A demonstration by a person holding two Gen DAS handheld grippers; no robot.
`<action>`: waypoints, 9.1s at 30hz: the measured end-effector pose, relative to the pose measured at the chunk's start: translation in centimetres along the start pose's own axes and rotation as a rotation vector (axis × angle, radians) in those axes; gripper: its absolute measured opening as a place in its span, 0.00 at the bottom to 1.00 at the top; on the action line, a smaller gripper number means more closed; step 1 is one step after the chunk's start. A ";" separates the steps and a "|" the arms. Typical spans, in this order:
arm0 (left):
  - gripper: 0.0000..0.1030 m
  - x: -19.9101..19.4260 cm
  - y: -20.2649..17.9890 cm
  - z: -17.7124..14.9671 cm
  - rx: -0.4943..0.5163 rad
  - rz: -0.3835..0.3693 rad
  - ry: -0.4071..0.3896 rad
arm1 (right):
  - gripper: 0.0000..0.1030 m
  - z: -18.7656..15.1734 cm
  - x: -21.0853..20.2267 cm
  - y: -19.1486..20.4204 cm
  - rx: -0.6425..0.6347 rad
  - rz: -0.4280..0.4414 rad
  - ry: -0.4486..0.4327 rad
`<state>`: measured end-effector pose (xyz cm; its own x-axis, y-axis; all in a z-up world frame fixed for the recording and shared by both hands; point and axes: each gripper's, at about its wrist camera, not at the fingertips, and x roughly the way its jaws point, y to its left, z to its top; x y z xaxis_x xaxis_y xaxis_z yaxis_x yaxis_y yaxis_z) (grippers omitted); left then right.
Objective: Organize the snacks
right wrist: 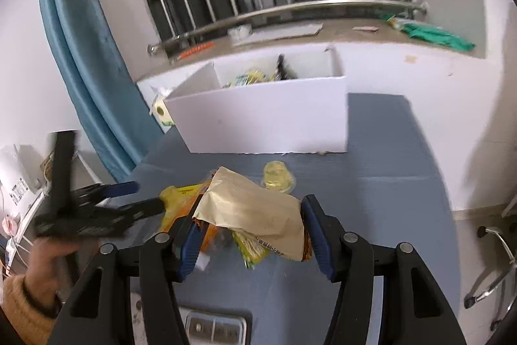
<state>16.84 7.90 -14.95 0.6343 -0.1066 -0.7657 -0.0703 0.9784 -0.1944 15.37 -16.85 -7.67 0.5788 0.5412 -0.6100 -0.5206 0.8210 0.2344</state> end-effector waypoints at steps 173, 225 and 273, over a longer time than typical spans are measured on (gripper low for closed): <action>0.60 -4.7 -1.2 22.0 0.064 -0.058 -0.261 | 0.44 20.2 9.2 -2.8 0.007 -0.029 -0.063; 1.00 -12.0 -2.6 -3.6 -0.005 -0.128 -0.214 | 1.00 -0.9 2.6 0.9 -0.122 -0.134 -0.009; 1.00 1.9 -4.5 -1.1 -0.053 0.018 0.143 | 0.40 0.4 2.3 0.9 -0.155 -0.067 0.035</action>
<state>17.49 3.08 -16.23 0.5166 -0.1167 -0.8482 -0.1234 0.9702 -0.2086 16.45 -14.75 -8.58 0.5945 0.4777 -0.6468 -0.5742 0.8153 0.0743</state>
